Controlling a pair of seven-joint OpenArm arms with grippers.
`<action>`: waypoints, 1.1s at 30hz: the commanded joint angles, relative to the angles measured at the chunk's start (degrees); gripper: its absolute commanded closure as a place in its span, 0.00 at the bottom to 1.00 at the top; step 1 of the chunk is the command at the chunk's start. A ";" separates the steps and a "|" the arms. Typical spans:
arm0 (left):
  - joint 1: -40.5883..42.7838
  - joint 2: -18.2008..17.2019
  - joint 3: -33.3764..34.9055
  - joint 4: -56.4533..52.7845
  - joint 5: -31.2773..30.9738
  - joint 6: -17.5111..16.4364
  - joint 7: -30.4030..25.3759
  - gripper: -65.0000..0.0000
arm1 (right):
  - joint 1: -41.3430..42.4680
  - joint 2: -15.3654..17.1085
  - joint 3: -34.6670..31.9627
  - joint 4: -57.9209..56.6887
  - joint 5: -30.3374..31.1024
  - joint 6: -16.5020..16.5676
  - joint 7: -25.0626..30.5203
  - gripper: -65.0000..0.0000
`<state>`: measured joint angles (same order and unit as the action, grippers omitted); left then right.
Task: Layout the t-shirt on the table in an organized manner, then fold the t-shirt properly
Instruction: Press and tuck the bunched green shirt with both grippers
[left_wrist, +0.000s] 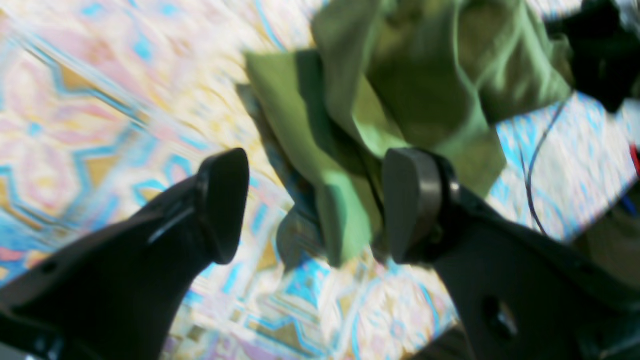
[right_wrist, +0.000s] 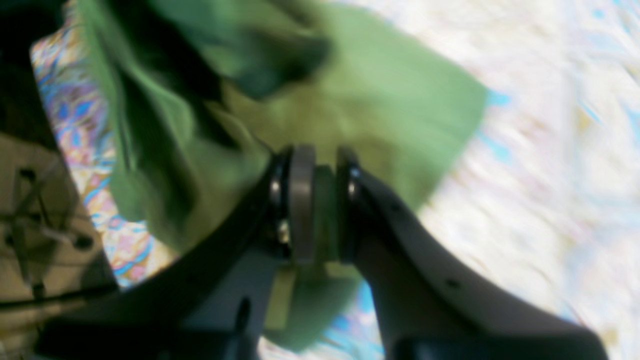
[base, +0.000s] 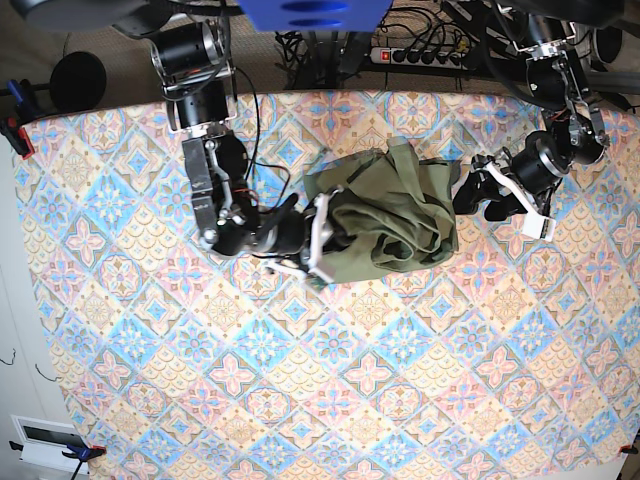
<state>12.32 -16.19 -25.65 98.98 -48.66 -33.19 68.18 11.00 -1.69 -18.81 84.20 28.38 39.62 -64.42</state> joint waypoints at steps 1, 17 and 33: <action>-0.40 0.49 0.02 0.93 0.27 -0.17 -0.45 0.37 | 1.35 -0.72 -2.60 0.94 1.38 0.38 1.35 0.89; -3.66 3.13 -0.33 0.93 7.39 -0.08 -0.45 0.37 | 4.51 -6.61 -12.80 -1.87 0.76 0.38 5.13 0.89; -5.68 3.04 -0.33 0.85 16.53 -0.08 -0.62 0.37 | 8.29 -6.79 -9.28 -17.26 0.76 0.38 15.32 0.89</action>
<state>7.25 -12.49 -25.85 98.94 -31.20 -33.15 68.60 18.13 -7.60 -28.08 66.13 27.92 39.35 -50.13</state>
